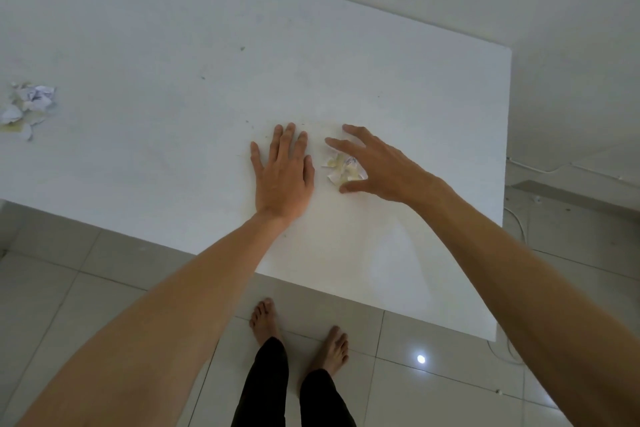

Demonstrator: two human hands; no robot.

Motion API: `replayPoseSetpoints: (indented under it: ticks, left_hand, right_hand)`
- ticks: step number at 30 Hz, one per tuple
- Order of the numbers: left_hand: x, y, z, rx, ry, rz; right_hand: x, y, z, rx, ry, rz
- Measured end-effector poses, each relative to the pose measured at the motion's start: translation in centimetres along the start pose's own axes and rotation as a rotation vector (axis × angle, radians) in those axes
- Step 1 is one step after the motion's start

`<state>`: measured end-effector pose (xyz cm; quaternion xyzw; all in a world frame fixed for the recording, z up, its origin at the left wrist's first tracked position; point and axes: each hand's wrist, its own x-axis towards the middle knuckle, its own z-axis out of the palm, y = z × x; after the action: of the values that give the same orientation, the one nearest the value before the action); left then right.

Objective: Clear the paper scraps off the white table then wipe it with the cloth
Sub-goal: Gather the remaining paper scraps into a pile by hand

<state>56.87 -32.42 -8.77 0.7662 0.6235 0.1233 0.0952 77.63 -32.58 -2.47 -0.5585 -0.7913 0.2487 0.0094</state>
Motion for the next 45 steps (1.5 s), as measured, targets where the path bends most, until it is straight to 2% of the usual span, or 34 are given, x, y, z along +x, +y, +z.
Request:
replayPoseSetpoints:
  ticks: [3,8,13,16,18,21,23,25,30,33,39,45]
  left_hand:
    - [0.0,-0.1,0.0,0.009,0.000,0.003]
    - [0.1,-0.1,0.0,-0.005,0.009,-0.006]
    - [0.1,-0.1,0.1,0.004,0.000,-0.008]
    - [0.1,-0.1,0.1,0.006,-0.001,-0.007]
    - [0.1,-0.1,0.1,0.009,0.002,-0.008]
    - [0.0,0.0,0.1,0.001,0.006,-0.015]
    - [0.1,0.1,0.1,0.001,0.003,-0.017]
    - [0.0,0.1,0.1,0.004,0.007,-0.010]
    - [0.1,-0.1,0.1,0.003,0.007,-0.007]
    - [0.1,-0.1,0.1,-0.016,0.001,-0.009]
    - [0.1,-0.2,-0.1,-0.029,0.012,0.000]
    - [0.1,-0.2,0.1,-0.025,0.006,0.000]
  right_hand:
    - [0.1,-0.1,0.6,-0.102,0.017,-0.120]
    - [-2.0,0.2,2.8,-0.221,0.237,-0.275]
    - [-3.6,-0.1,4.6,-0.241,0.364,-0.272]
    - [-3.3,-0.3,4.7,-0.217,0.372,-0.263]
    - [-2.8,-0.4,4.1,-0.094,0.435,-0.178]
    - [-1.8,-0.6,2.0,0.352,0.612,0.114]
    - [-0.6,-0.5,0.6,0.510,0.657,0.247]
    - [0.8,-0.5,-0.1,0.479,0.658,0.232]
    - [3.1,-1.1,1.7,0.114,0.516,0.000]
    - [2.1,-1.1,3.3,-0.029,0.491,-0.090]
    - [-1.0,-0.5,5.1,-0.059,0.429,-0.193]
    - [-2.3,-1.6,5.2,-0.094,0.373,-0.184]
